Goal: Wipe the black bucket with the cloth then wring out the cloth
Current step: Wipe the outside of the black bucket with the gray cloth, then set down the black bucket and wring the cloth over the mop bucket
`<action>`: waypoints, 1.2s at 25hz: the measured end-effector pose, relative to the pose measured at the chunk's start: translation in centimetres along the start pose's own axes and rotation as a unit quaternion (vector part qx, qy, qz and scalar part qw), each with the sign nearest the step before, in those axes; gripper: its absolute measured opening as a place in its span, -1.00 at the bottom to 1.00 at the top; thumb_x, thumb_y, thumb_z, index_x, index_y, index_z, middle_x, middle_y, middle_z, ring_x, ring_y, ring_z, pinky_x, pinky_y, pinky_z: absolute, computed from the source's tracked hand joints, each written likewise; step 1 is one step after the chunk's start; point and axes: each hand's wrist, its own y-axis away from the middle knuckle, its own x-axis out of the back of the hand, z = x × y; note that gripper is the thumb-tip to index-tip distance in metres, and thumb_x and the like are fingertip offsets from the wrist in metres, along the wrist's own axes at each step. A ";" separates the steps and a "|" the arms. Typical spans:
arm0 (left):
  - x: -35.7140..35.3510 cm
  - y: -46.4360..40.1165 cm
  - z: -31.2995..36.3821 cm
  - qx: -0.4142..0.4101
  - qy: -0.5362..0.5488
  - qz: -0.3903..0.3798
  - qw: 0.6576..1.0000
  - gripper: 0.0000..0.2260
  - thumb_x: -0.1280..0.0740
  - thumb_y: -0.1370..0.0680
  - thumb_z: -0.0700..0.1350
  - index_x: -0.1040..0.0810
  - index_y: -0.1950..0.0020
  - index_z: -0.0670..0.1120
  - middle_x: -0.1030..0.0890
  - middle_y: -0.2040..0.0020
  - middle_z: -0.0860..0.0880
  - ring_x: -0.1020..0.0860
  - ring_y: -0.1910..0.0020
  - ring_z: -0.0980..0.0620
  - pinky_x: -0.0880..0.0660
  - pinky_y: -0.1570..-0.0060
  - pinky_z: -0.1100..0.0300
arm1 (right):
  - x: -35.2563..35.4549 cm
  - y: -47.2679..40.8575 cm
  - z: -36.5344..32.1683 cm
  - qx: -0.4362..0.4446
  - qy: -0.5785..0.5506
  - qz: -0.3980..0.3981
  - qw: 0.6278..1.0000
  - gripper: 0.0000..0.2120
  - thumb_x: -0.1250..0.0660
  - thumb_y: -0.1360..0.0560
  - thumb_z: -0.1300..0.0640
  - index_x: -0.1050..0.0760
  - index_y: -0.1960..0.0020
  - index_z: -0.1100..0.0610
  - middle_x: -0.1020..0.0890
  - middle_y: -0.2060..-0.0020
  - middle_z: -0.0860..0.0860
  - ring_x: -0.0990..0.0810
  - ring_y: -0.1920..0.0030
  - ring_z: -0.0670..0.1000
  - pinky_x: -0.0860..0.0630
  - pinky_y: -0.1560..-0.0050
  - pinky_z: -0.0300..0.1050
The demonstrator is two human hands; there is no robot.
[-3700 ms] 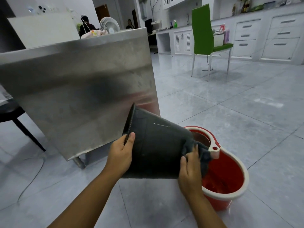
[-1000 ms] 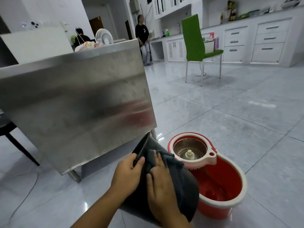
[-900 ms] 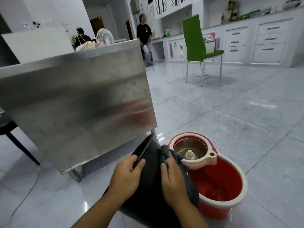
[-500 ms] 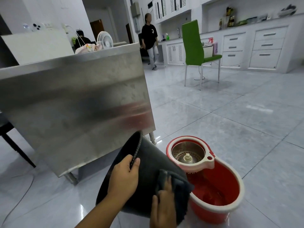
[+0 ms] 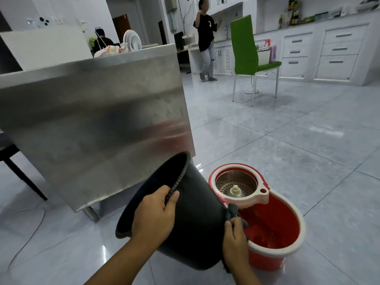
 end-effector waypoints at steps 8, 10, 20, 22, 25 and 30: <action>-1.9 -1.6 -4.7 0.041 -0.108 -0.046 0.992 -0.71 -0.27 -0.59 0.06 -0.34 0.28 0.00 -0.46 0.44 0.03 -0.48 0.45 0.03 -0.47 0.40 0.09 | -0.7 0.0 2.3 -0.191 -0.135 0.015 0.972 -0.84 -0.18 -0.57 0.14 -0.44 0.14 0.17 -0.54 0.12 0.22 -0.50 0.10 0.14 -0.45 -0.06 0.12; -2.9 -1.4 -5.8 0.047 -0.138 -0.085 0.986 -0.73 -0.26 -0.59 0.08 -0.35 0.25 0.00 -0.48 0.40 0.03 -0.49 0.41 0.04 -0.48 0.37 0.10 | -0.3 -0.3 1.8 -0.210 -0.184 0.020 0.960 -0.86 -0.19 -0.55 0.13 -0.46 0.11 0.15 -0.55 0.09 0.19 -0.50 0.05 0.15 -0.45 -0.07 0.12; -8.3 -1.0 -7.5 -0.029 -0.221 -0.202 0.954 -0.79 -0.16 -0.64 0.06 -0.32 0.15 0.00 -0.35 0.39 0.07 -0.35 0.43 0.13 -0.29 0.35 0.23 | 1.6 -1.5 0.4 -0.223 -0.326 0.007 0.919 -0.82 -0.17 -0.59 0.13 -0.50 0.00 0.21 -0.56 -0.01 0.21 -0.53 -0.04 0.21 -0.51 -0.12 0.18; -8.9 -1.2 -8.0 -0.032 -0.222 -0.202 0.953 -0.80 -0.16 -0.64 0.06 -0.33 0.13 0.01 -0.41 0.34 0.07 -0.40 0.39 0.11 -0.37 0.32 0.21 | 1.8 -1.8 0.2 -0.226 -0.358 0.005 0.906 -0.82 -0.18 -0.58 0.14 -0.50 0.02 0.22 -0.56 -0.02 0.21 -0.53 -0.05 0.21 -0.52 -0.05 0.14; -9.6 -1.2 -9.0 -0.039 -0.236 -0.216 0.947 -0.80 -0.14 -0.64 0.07 -0.43 0.04 -0.02 -0.51 0.24 0.04 -0.49 0.30 0.06 -0.54 0.19 0.15 | 1.9 -2.2 0.2 -0.229 -0.386 0.000 0.893 -0.83 -0.18 -0.58 0.15 -0.51 0.08 0.18 -0.55 -0.01 0.19 -0.52 -0.05 0.19 -0.52 -0.04 0.13; -10.4 -0.6 -10.1 -0.061 -0.255 -0.237 0.935 -0.77 -0.12 -0.65 0.06 -0.46 -0.02 -0.06 -0.49 0.23 0.03 -0.48 0.29 0.02 -0.48 0.22 0.12 | 1.9 -2.2 -0.1 -0.219 -0.404 -0.017 0.888 -0.82 -0.17 -0.59 0.14 -0.52 0.07 0.16 -0.56 -0.02 0.18 -0.53 -0.04 0.16 -0.54 0.05 0.08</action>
